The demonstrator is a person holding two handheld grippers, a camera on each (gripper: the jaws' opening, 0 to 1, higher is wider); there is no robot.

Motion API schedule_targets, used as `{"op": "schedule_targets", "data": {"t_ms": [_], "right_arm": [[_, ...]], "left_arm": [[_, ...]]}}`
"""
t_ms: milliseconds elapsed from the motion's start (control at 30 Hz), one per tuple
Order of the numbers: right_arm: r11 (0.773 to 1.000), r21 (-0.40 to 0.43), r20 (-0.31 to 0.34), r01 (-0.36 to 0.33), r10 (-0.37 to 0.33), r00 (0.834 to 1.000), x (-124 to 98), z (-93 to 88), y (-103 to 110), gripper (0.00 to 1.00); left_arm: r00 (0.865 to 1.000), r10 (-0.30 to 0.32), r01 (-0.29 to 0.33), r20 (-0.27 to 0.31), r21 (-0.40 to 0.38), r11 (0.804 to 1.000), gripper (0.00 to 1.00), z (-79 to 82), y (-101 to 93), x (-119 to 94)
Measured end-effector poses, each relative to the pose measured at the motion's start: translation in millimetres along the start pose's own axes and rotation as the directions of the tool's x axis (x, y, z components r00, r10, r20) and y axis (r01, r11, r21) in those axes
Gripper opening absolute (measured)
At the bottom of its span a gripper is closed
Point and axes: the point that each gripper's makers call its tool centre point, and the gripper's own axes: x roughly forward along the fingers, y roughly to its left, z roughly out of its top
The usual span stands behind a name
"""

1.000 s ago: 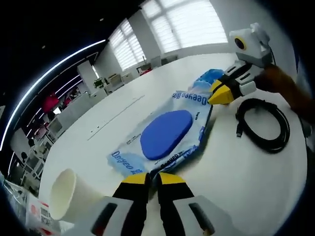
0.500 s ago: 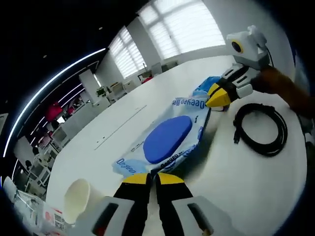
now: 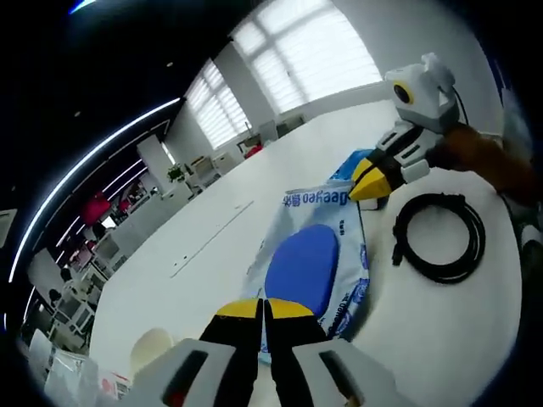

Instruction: Arrange the tabletop items into an orderly group along one side of the table until the central work area is clear of visible clutter.

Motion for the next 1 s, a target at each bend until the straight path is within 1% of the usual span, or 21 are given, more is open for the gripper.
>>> {"op": "schedule_targets", "data": {"t_ms": [267,433,500,533,600,667,800,867,1000], "right_arm": [[1.0,-0.016,-0.011,0.016,-0.016,1.0,0.9,-1.7,-4.1,0.0],[0.999,-0.025,-0.014,0.023,-0.023,1.0,1.2,-3.3,-3.0,0.0],[0.999,-0.027,-0.016,0.023,-0.023,1.0,1.2,-3.7,-2.4,0.0],[0.999,-0.028,-0.017,0.023,-0.024,1.0,1.0,-4.0,-2.3,0.0],[0.999,-0.028,-0.018,0.023,-0.023,1.0,0.8,-4.6,-1.9,0.0],[0.999,-0.026,-0.016,0.023,-0.023,1.0,0.7,-4.8,-1.8,0.0],[0.999,-0.03,-0.018,0.024,-0.024,1.0,0.9,-5.5,-2.3,0.0],[0.999,-0.032,-0.019,0.024,-0.024,1.0,1.2,-6.5,-1.9,0.0],[0.999,-0.033,-0.021,0.024,-0.025,0.999,1.4,-7.5,-2.0,0.0]], "left_arm": [[0.999,-0.005,0.005,-0.046,-0.01,1.0,0.0,-16.1,-3.3,-1.9],[0.998,-0.012,0.01,-0.061,-0.044,0.999,0.02,-21.3,-3.7,-5.2],[0.997,-0.011,0.007,-0.075,-0.057,0.998,0.04,-25.1,-2.8,-6.2],[0.996,-0.012,0.006,-0.093,-0.067,0.998,0.06,-29.3,-2.8,-6.5],[0.994,-0.009,0.002,-0.106,-0.072,0.997,0.11,-32.6,-2.7,-6.9],[0.992,-0.018,0.008,-0.127,-0.075,0.997,0.15,-39.5,-5.5,-7.0],[0.991,-0.017,0.006,-0.131,-0.086,0.996,0.18,-43.6,-7.5,-7.7],[0.99,-0.03,0.017,-0.137,-0.098,0.995,0.2,-45.4,-10.6,-7.1],[0.988,-0.022,0.003,-0.155,-0.117,0.993,0.24,-52.3,-10.8,-6.5]]}}
